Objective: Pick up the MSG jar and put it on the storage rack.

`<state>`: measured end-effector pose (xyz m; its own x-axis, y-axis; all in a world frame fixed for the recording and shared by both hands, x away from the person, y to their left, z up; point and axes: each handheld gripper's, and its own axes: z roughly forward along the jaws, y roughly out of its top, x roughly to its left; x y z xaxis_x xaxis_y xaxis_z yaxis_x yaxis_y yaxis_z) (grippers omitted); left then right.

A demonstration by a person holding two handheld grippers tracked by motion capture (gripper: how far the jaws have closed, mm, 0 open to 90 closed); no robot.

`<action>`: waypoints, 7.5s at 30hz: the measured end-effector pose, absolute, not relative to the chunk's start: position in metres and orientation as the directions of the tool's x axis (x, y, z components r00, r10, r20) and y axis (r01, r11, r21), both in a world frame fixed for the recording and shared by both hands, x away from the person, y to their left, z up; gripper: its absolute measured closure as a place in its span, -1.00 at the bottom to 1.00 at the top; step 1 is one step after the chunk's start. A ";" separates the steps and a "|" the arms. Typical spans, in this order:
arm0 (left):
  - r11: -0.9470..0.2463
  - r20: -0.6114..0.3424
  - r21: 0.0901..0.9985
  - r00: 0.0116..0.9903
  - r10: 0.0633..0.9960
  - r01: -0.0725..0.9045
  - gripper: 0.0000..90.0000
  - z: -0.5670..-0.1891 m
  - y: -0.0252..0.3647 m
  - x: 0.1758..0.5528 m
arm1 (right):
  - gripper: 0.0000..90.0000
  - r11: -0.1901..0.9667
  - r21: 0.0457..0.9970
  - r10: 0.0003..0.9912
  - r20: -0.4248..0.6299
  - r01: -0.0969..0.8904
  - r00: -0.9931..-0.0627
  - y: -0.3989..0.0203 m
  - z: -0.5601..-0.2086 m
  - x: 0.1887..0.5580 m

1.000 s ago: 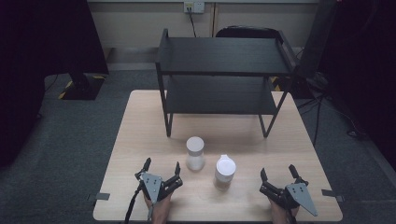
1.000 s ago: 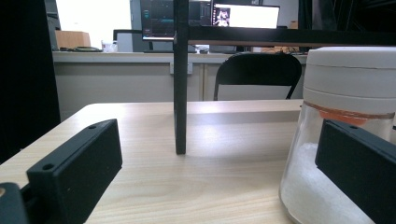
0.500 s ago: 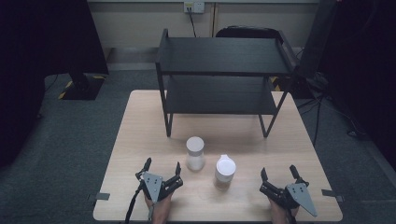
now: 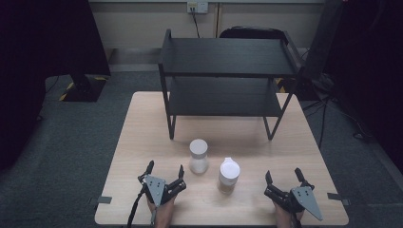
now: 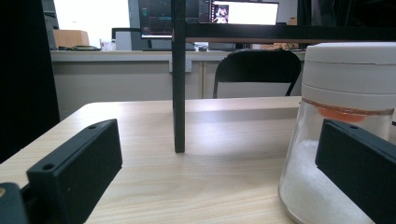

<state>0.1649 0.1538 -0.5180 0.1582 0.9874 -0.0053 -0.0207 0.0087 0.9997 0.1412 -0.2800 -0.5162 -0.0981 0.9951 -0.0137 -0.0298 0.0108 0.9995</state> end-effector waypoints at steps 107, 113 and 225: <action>0.015 -0.037 0.998 0.361 0.932 0.064 -0.24 -0.485 0.106 0.224 | -1.00 0.009 1.000 0.994 -0.013 -0.030 -0.109 -0.282 -0.516 0.141; 0.015 -0.036 0.998 0.356 0.934 0.062 -0.24 -0.485 0.105 0.224 | -1.00 0.010 1.000 0.994 -0.013 -0.030 -0.109 -0.282 -0.516 0.141; 0.041 0.018 0.995 0.568 0.823 -0.091 -0.24 -0.181 0.128 0.378 | -1.00 0.011 1.000 0.994 -0.014 -0.030 -0.105 -0.281 -0.516 0.141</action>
